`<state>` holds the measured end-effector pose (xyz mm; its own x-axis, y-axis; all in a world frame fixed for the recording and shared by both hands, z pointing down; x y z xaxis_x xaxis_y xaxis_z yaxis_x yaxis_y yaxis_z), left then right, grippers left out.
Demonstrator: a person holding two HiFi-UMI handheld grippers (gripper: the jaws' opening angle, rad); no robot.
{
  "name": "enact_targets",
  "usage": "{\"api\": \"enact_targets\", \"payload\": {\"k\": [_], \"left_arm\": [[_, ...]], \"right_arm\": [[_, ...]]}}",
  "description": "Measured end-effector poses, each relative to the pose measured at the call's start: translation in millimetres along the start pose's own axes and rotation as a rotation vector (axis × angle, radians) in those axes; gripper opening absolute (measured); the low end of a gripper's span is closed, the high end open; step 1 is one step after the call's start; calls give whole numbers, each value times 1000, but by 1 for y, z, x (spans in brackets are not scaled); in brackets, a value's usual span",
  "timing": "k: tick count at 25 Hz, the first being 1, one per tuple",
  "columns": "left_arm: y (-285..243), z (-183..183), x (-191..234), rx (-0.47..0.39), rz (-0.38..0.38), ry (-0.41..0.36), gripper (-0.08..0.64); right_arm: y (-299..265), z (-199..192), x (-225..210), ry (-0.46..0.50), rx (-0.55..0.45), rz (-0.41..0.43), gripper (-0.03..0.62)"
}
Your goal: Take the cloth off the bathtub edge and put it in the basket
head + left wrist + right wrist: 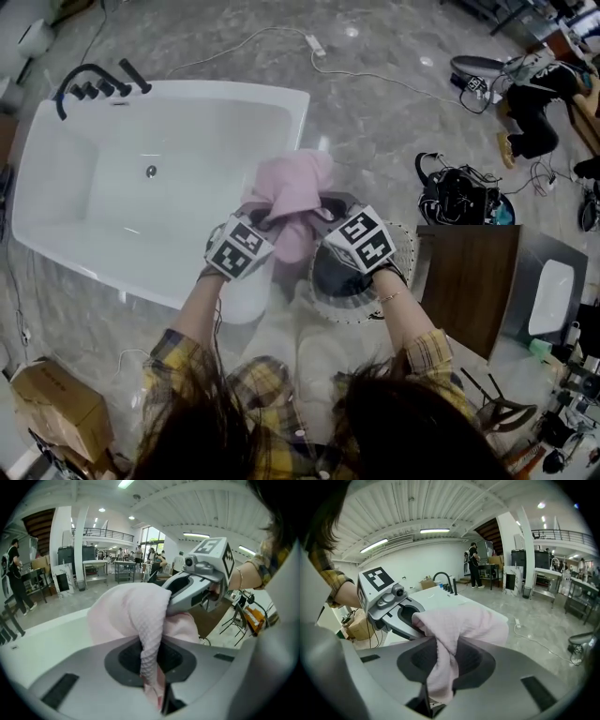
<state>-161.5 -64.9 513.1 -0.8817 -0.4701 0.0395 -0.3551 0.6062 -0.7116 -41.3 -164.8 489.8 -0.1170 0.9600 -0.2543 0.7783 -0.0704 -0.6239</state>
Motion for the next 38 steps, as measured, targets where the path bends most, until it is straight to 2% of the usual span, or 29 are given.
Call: {"api": "enact_targets", "payload": {"k": [6,12,16,21,26,30,34,38], "left_arm": [[28,58,-31,-52,-4,-88,61],[44,118,-70,-102,-52,-194,61],[41,150,-96,-133,-116,-259,61],[22,180,-142,-175,-182,-312,61],[-10,191,-181,-167,-282,-375,61],[-34,186,-208,-131,-341,-409,61],[-63,169,-228,-93,-387,-419,61],[-88,140,-236,-62,-401,-417,61]], "right_arm": [[73,22,15,25,-76,-77,106],[152,28,26,9,-161,-178,106],[199,22,33,-1,-179,-276,106],[253,-6,35,-24,-189,-377,106],[285,-48,34,-103,-179,-473,106],[295,-86,35,-176,-175,-518,106],[292,-125,33,-239,-158,-543,106],[273,-157,30,-300,-149,-544,106]]}}
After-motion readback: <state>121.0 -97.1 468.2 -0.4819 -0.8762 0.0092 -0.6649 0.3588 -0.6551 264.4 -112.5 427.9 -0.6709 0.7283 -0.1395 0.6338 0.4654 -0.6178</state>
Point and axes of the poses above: the fingertips, and each gripper's own axes: y backward along the fingers, x to its left, z out of its top, the point moved 9 cm from there along y, backward along the fingers, and after that the axes turned 7 degrees about -y, right-handed, at the moved point
